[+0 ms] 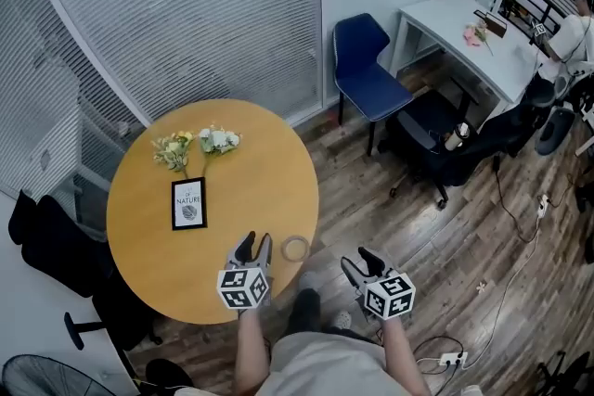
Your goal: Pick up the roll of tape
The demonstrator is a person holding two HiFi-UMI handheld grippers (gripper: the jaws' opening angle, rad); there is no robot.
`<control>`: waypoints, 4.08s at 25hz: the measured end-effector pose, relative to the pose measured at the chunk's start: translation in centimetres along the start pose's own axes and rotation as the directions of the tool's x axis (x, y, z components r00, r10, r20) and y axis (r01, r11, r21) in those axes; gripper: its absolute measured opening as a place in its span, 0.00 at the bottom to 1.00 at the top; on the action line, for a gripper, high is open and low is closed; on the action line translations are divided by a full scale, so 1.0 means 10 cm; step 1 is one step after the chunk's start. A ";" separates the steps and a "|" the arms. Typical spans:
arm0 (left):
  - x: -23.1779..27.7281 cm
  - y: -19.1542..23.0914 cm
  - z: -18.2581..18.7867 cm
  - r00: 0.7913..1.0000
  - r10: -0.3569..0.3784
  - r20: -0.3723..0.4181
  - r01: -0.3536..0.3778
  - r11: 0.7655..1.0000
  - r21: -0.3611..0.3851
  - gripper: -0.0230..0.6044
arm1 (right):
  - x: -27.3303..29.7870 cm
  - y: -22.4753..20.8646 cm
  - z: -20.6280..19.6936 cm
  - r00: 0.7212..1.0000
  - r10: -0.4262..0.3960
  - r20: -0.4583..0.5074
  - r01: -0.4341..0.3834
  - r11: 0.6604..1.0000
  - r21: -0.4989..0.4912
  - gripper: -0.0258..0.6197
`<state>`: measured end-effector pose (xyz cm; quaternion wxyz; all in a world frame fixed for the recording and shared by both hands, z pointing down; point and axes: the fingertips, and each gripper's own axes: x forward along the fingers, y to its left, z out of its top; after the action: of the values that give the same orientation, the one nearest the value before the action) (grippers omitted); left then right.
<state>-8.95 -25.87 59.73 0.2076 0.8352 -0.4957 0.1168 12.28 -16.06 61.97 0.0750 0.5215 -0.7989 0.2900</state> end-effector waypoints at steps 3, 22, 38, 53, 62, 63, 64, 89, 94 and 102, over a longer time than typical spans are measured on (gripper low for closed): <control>0.25 0.11 0.13 1.000 -0.018 -0.007 0.018 1.000 0.008 0.27 | 0.19 -0.10 0.15 1.000 -0.021 0.010 0.021 1.000 0.010 0.36; 1.19 0.07 -0.72 0.914 -0.214 -0.344 0.267 0.957 0.117 0.27 | 0.85 -0.37 0.17 0.993 -0.084 -0.087 0.089 0.995 0.051 0.36; 1.29 0.05 -1.79 0.764 -0.273 -0.585 0.442 0.882 0.166 0.27 | 0.88 -0.48 0.03 0.980 -0.157 -0.123 0.167 0.983 0.080 0.36; 1.30 -0.04 -2.13 0.681 -0.223 -0.698 0.579 0.748 0.326 0.27 | 0.67 -0.59 -0.06 0.965 -0.231 -0.122 0.244 0.965 0.100 0.36; 1.33 -0.04 -2.18 0.674 -0.165 -0.720 0.609 0.676 0.415 0.27 | 0.61 -0.62 -0.02 0.965 -0.242 -0.103 0.252 0.963 0.092 0.36; 1.33 -0.04 -2.19 0.677 -0.160 -0.719 0.606 0.676 0.420 0.26 | 0.60 -0.62 -0.04 0.964 -0.243 -0.105 0.253 0.963 0.092 0.36; 1.32 -0.03 -2.19 0.680 -0.155 -0.717 0.601 0.677 0.424 0.25 | 0.60 -0.61 -0.06 0.964 -0.243 -0.106 0.253 0.963 0.092 0.36; 1.36 0.09 -2.16 0.695 -0.105 -0.711 0.554 0.710 0.436 0.12 | 0.50 -0.48 -0.14 0.966 -0.238 -0.099 0.247 0.966 0.081 0.36; 1.36 0.13 -2.06 0.724 -0.072 -0.686 0.503 0.736 0.453 0.12 | 0.41 -0.48 -0.16 0.968 -0.232 -0.093 0.239 0.968 0.079 0.36; 1.24 0.20 -1.74 0.800 -0.045 -0.598 0.368 0.824 0.431 0.12 | 0.30 -0.38 -0.16 0.977 -0.197 -0.076 0.202 0.977 0.062 0.36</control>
<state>-4.51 -28.30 80.59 0.1193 0.8373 -0.2623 0.4647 13.99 -18.64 66.03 0.1130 0.5911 -0.7289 0.3266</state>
